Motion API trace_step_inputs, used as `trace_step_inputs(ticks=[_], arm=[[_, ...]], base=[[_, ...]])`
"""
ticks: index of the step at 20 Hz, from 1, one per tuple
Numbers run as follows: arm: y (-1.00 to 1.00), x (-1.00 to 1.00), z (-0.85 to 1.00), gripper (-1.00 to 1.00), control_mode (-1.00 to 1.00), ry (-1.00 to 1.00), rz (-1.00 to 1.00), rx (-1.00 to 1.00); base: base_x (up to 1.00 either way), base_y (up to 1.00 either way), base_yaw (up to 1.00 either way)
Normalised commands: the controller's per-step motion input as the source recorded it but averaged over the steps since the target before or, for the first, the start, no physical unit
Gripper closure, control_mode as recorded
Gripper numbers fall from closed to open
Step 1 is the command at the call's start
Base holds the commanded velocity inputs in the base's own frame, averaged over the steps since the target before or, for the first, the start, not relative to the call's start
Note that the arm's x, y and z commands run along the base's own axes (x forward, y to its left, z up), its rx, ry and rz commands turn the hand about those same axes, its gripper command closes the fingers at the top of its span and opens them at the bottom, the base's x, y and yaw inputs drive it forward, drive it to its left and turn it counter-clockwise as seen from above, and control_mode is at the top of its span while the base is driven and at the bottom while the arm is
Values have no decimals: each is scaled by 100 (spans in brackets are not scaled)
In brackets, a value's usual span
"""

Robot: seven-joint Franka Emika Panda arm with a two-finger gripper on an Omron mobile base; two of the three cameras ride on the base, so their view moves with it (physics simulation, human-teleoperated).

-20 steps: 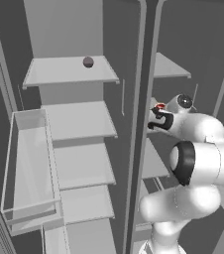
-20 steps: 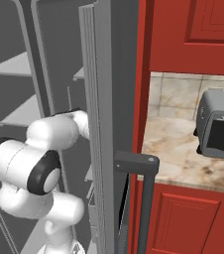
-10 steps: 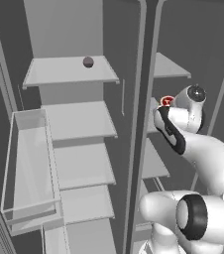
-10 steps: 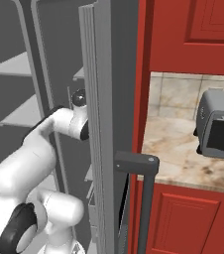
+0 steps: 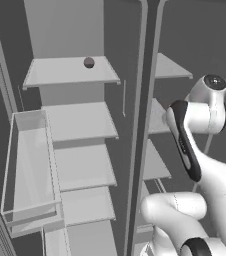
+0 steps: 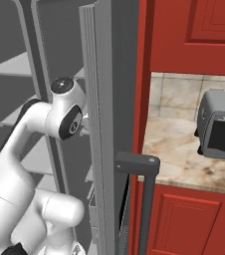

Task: Pick up the frozen steak from the freezer, place it on any shelf in the fridge, and close the fridge and freezer doors when done.

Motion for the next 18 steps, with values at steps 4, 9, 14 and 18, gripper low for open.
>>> trace_step_inputs(ticks=[4,9,14,18], arm=[[61,-100,2,100,-100,-10,19,0],[96,-79,47,100,-100,-14,18,0],[100,-44,93,100,-100,-10,12,-7],[100,0,98,100,-100,-2,1,-2]], base=[[0,0,0],[0,0,0],[0,0,0],[0,0,0]])
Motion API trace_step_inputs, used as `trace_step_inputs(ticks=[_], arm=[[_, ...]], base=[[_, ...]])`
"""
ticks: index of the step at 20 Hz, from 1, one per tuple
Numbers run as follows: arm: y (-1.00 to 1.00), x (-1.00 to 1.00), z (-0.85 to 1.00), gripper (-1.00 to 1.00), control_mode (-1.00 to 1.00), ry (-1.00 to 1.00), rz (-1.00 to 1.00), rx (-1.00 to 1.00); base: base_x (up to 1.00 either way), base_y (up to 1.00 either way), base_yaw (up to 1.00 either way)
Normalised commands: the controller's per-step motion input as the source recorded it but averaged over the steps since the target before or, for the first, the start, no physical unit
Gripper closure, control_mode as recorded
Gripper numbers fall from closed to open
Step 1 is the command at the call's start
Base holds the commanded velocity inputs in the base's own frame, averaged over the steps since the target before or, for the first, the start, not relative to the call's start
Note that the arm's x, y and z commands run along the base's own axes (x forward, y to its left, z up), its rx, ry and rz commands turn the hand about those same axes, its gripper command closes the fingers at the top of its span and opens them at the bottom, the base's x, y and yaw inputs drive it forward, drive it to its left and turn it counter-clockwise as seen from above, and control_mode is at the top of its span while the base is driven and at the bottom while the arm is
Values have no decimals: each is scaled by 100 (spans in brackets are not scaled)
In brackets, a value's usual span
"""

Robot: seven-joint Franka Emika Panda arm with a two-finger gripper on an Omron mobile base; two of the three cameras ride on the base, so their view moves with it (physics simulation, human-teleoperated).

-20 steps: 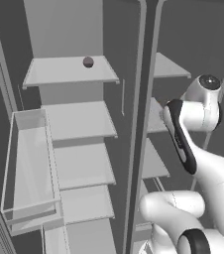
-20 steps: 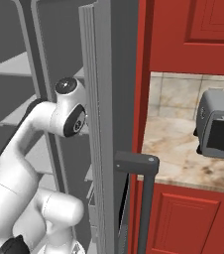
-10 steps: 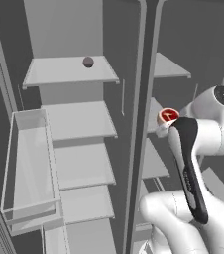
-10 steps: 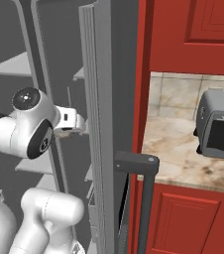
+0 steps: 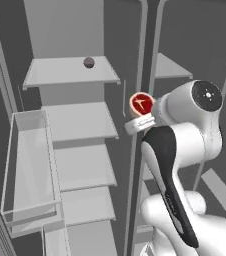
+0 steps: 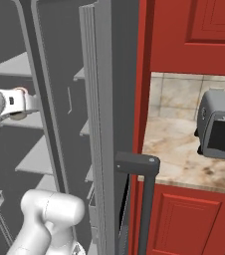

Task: Pick up the frozen steak from the freezer, place it on any shelf in the fridge, and close the fridge and freezer doors when done.

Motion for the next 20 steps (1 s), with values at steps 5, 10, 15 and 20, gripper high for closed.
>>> trace_step_inputs(ticks=[5,10,15,20], arm=[[100,47,63,100,-100,-4,0,0],[95,81,24,100,-100,-8,0,0],[34,83,1,100,-100,0,0,-5],[2,29,-6,100,-100,4,0,0]], base=[[0,0,0],[0,0,0],[0,0,0],[0,0,0]])
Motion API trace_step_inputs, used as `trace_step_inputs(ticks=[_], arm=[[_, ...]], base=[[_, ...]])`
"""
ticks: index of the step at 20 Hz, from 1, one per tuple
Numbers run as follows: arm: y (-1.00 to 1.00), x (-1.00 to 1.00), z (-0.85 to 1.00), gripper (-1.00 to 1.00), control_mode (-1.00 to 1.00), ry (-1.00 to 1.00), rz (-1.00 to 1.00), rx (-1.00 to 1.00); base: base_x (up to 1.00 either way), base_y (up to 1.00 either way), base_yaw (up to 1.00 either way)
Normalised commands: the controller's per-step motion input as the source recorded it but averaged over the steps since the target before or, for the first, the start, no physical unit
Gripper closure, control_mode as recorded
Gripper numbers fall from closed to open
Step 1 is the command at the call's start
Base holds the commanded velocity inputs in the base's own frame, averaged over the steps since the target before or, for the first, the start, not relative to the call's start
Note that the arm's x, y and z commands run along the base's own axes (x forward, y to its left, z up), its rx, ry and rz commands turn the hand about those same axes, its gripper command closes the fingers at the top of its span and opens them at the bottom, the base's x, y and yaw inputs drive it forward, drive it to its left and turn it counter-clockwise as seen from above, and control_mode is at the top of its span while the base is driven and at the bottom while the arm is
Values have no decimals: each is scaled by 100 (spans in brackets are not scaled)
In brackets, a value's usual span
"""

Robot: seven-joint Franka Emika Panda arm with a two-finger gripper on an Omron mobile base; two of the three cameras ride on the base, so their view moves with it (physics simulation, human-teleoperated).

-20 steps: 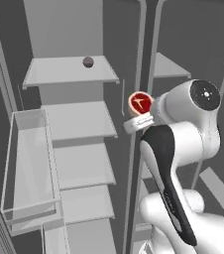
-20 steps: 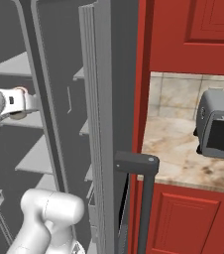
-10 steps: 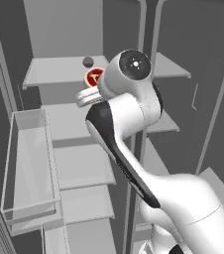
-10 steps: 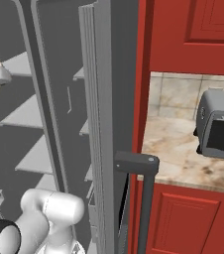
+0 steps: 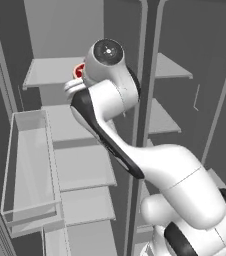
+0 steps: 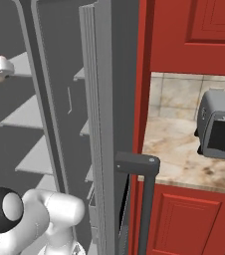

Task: Pick up the frozen steak from the freezer, place it on any shelf in the fridge, and close the fridge and freezer doors when done.

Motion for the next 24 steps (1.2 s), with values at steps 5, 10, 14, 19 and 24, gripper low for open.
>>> trace_step_inputs(ticks=[5,10,14,19,24], arm=[[0,76,0,100,-100,3,0,0],[10,81,0,100,-100,0,0,0],[29,99,0,100,-100,0,-1,0],[30,100,0,100,-100,0,-2,0],[17,58,-1,-100,-100,1,-1,0]], base=[[0,0,0],[0,0,0],[0,0,0],[0,0,0],[0,0,0]])
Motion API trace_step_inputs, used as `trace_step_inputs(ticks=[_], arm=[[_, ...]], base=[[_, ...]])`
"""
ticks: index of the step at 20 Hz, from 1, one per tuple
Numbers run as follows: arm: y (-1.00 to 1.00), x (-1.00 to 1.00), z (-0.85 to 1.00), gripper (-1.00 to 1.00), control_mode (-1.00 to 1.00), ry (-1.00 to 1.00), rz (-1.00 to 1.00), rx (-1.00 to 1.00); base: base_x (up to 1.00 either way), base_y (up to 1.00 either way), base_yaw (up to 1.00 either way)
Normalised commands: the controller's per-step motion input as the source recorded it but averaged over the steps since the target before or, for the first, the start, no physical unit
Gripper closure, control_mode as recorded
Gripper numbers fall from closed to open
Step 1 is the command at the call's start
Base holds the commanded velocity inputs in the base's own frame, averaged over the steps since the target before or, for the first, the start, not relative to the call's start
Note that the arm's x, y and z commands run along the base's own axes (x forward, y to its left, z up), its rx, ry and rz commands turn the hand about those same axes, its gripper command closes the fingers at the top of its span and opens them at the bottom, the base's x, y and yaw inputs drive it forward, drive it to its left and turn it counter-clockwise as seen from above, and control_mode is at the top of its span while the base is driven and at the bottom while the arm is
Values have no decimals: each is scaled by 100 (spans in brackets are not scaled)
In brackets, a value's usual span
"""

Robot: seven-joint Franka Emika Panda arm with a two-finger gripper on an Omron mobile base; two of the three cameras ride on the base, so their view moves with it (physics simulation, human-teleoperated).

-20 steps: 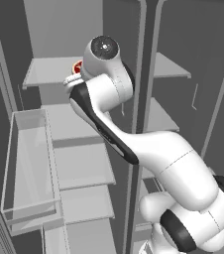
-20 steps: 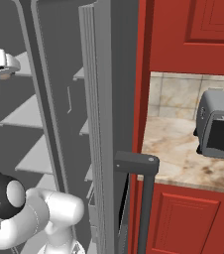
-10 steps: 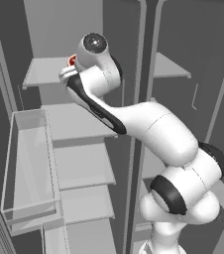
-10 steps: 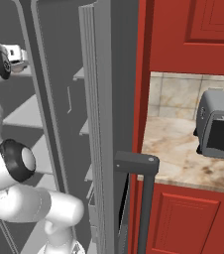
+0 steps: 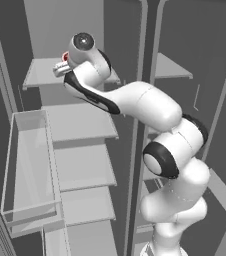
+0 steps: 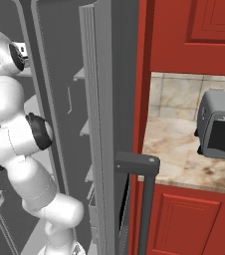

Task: Pick up the frozen steak from the freezer, place it on any shelf in the fridge, and close the fridge and freezer doors when done.

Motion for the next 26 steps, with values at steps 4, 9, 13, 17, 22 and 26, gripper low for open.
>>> trace_step_inputs(ticks=[4,9,13,17,22,26], arm=[[1,-10,0,-100,-100,0,0,0],[0,-54,0,-100,-100,-1,0,0],[-7,-91,0,-100,-100,-3,-1,2],[-28,-100,0,-100,-100,-1,-8,10],[-46,-100,-2,-100,-100,0,-10,11],[-58,-100,-22,-100,-100,0,-9,12]], base=[[0,0,0],[0,0,0],[0,0,0],[0,0,0],[0,0,0],[0,0,0]])
